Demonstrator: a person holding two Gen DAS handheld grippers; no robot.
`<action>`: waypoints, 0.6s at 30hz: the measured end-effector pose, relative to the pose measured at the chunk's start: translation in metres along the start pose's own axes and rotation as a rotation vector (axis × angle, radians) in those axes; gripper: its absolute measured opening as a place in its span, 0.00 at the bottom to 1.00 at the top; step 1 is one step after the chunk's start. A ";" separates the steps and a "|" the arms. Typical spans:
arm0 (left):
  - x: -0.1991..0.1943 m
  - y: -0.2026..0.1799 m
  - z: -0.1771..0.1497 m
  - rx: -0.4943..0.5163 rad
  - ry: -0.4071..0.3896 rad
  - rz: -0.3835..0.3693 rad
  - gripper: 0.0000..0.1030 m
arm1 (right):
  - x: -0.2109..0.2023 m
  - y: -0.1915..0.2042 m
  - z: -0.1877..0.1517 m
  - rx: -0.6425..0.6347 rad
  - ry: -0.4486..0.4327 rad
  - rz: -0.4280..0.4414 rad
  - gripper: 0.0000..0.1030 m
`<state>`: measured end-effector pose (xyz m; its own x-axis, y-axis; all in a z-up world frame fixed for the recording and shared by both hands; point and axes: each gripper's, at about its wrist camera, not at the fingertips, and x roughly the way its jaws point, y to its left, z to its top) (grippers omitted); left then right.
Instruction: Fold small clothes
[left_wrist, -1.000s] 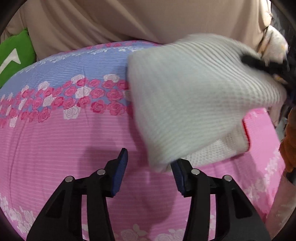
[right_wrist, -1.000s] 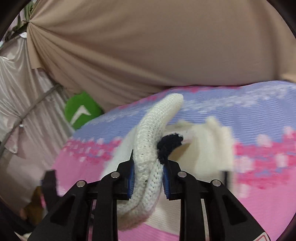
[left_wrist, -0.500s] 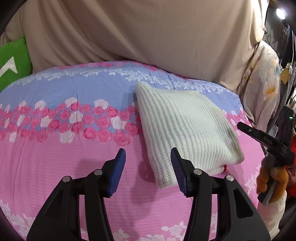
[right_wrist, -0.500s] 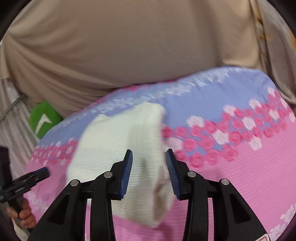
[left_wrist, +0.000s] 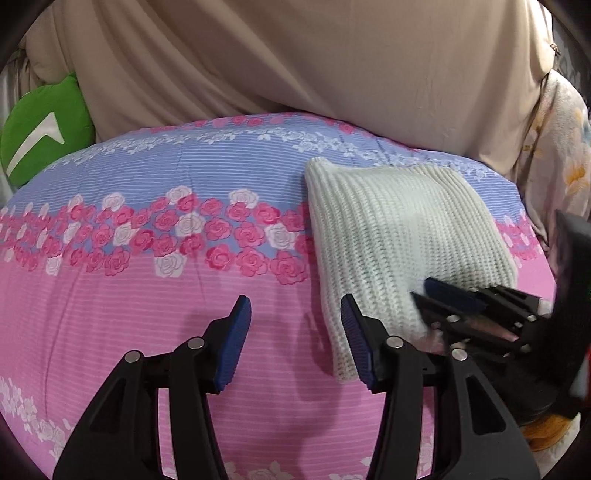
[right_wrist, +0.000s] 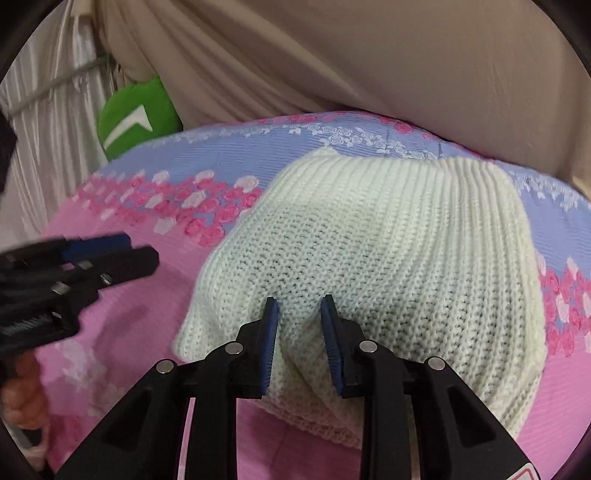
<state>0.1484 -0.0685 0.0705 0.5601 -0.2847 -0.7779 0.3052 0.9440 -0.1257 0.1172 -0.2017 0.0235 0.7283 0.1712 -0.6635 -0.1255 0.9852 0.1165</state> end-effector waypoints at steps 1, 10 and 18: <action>0.001 0.000 0.000 0.003 0.001 0.010 0.47 | -0.007 -0.008 0.001 0.034 -0.008 0.027 0.25; 0.014 -0.011 -0.004 0.057 0.012 0.035 0.47 | -0.085 -0.110 -0.002 0.329 -0.188 -0.054 0.64; 0.016 -0.025 -0.001 0.079 0.009 0.005 0.53 | -0.046 -0.145 -0.009 0.484 -0.049 0.049 0.69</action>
<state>0.1492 -0.0963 0.0611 0.5552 -0.2782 -0.7838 0.3627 0.9291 -0.0729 0.0954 -0.3525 0.0304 0.7619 0.2055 -0.6143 0.1588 0.8601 0.4847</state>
